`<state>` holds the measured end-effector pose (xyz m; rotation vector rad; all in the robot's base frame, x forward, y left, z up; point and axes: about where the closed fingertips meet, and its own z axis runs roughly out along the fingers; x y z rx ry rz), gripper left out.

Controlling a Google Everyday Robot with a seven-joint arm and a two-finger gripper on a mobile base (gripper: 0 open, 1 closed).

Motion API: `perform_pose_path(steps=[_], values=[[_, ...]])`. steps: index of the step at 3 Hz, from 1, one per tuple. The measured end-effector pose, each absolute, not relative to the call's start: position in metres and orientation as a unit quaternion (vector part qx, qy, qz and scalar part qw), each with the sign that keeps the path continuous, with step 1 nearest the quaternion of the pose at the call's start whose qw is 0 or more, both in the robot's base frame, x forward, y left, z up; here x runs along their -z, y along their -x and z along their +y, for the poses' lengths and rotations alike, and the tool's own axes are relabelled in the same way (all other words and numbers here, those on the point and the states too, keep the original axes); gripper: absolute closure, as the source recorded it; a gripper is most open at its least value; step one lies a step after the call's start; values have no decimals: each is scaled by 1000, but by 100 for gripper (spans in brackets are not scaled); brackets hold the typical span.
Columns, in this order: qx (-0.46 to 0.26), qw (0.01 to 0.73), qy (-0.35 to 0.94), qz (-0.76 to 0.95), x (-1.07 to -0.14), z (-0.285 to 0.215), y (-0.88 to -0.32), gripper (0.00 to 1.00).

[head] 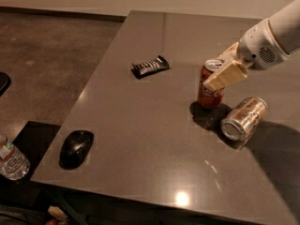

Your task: Move coke can near orange can

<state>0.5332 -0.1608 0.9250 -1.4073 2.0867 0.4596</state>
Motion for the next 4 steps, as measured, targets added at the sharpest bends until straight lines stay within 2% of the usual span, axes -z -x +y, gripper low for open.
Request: perform_pose_path(steps=[3, 4], values=[[-175, 291, 503, 795, -915, -191, -528, 11], [-175, 290, 504, 794, -914, -189, -529, 0]])
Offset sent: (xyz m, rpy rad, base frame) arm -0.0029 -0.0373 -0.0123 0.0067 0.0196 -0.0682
